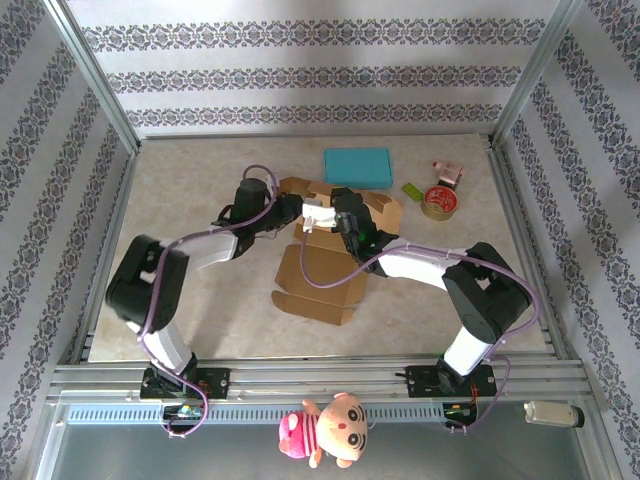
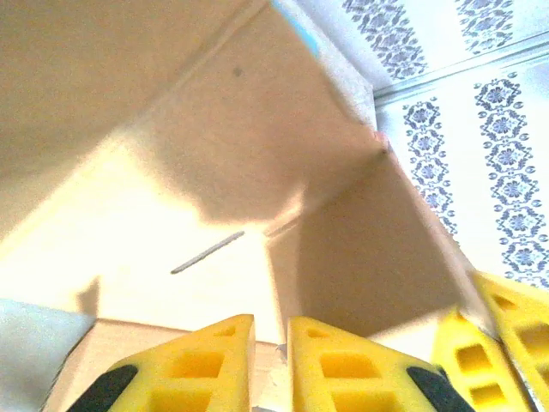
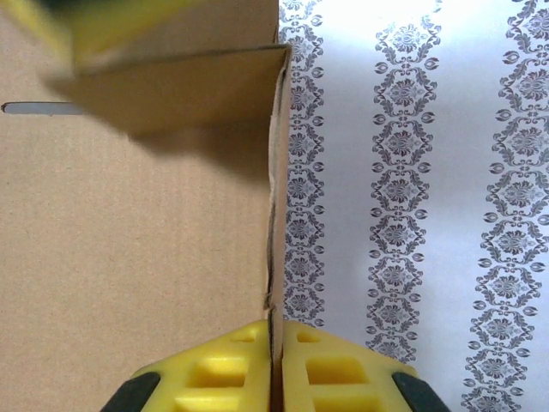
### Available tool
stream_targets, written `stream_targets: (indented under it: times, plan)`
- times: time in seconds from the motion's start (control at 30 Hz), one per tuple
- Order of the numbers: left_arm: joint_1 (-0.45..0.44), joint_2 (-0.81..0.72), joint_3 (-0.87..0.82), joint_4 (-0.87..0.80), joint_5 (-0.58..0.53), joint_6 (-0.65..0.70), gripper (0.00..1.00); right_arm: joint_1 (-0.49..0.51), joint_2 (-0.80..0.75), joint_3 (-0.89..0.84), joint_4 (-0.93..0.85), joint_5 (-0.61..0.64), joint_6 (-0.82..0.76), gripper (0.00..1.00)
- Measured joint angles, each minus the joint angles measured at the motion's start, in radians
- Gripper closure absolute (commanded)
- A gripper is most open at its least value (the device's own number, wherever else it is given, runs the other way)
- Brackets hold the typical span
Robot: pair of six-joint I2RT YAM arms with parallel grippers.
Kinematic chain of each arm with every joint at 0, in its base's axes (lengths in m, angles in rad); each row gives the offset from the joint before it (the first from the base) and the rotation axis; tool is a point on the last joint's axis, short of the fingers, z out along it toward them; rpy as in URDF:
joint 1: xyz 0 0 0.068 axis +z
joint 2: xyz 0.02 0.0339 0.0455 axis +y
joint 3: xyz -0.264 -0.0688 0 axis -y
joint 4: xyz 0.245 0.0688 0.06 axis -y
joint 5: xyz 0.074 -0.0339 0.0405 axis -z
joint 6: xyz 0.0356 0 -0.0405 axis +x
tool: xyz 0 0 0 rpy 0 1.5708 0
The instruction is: Fold the paper box
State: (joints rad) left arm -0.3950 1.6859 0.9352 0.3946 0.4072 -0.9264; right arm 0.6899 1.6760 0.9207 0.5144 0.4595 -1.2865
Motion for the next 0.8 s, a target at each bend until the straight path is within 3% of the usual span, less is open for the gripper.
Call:
stream_targets:
  times: [0.13, 0.23, 0.5, 0.8]
  plan:
    - [-0.035, -0.152, -0.043, -0.096, -0.127, 0.113, 0.83, -0.001, -0.005, 0.000, 0.000, 0.000, -0.001, 0.88]
    - [-0.095, -0.179, -0.061, -0.173, -0.232, 0.173, 0.82, -0.001, -0.007, 0.000, 0.000, 0.000, -0.001, 0.88]
    - [-0.142, -0.004, -0.063, -0.336, -0.375, 0.228, 0.82, -0.001, -0.015, -0.014, 0.000, 0.000, -0.004, 0.88]
    - [-0.139, 0.086, -0.029, -0.325, -0.438, 0.284, 0.81, 0.000, -0.029, -0.027, 0.000, 0.000, -0.014, 0.87]
